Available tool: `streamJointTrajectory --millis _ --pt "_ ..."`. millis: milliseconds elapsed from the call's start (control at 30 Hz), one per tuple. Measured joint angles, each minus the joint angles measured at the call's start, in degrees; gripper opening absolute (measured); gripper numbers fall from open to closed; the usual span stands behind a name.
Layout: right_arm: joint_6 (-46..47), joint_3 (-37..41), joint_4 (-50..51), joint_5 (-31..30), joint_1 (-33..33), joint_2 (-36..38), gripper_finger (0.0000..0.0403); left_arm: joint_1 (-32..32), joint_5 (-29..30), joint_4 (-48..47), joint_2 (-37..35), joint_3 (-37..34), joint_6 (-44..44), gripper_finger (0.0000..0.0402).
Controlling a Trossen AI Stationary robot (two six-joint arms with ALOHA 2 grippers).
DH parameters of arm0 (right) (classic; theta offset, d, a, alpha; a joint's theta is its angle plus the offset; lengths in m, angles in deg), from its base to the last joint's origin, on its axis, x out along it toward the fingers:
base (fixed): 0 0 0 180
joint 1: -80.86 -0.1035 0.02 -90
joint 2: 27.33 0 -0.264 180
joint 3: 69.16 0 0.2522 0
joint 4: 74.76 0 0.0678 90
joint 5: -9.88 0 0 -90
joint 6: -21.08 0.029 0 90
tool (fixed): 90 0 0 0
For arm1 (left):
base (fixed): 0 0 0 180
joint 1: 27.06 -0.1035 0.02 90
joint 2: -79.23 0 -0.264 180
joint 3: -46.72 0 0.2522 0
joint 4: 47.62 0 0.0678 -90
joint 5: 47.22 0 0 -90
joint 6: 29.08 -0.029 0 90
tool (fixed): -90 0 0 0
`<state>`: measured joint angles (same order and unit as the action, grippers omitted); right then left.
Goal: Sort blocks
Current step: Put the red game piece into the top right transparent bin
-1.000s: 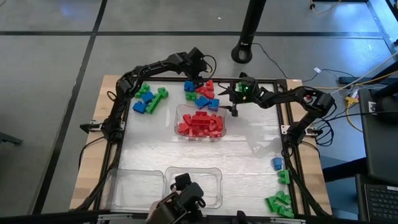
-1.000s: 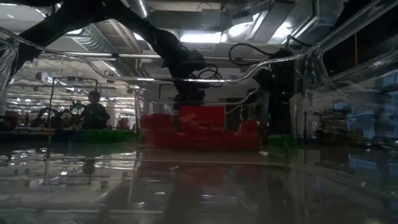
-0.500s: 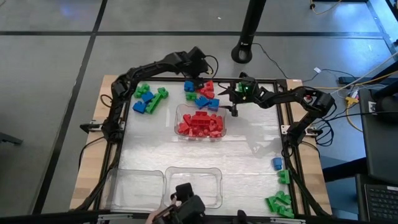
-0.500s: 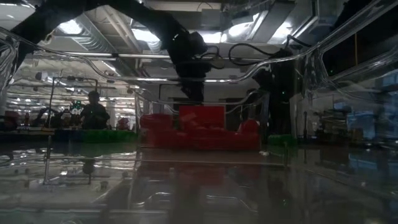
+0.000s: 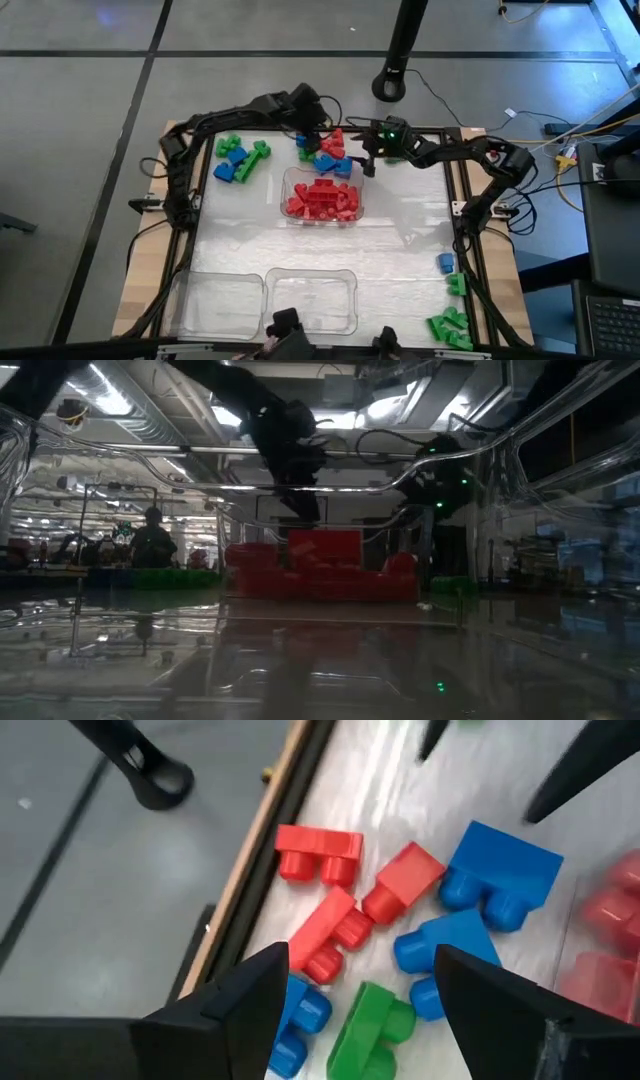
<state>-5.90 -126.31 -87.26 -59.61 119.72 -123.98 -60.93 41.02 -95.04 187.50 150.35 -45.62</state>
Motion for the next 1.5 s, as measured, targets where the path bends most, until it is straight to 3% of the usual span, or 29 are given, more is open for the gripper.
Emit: streamJointTrajectory --millis 367,567,800,1233,1500 --pt "-0.61 -21.31 25.39 -3.00 -2.08 -12.05 0.0303 -1.26 0.68 30.34 -20.48 -30.03 1.79 0.0241" --pt "-0.72 -23.36 31.11 -4.11 -2.92 -13.50 0.0303 -2.56 0.70 42.10 -25.12 -39.26 3.86 0.0241" --pt "1.19 -23.41 29.46 -6.54 -2.84 -14.91 0.0289 -2.59 0.74 43.12 -25.51 -40.78 3.78 0.0241" --pt "0.94 -23.24 30.26 -9.81 -2.51 -16.25 0.0181 -1.02 0.72 41.97 -25.45 -40.78 3.66 0.0241" --pt "-2.59 -23.24 27.86 -9.58 -2.49 -16.82 0.0174 0.15 0.72 41.50 -25.45 -40.78 3.20 0.0241"
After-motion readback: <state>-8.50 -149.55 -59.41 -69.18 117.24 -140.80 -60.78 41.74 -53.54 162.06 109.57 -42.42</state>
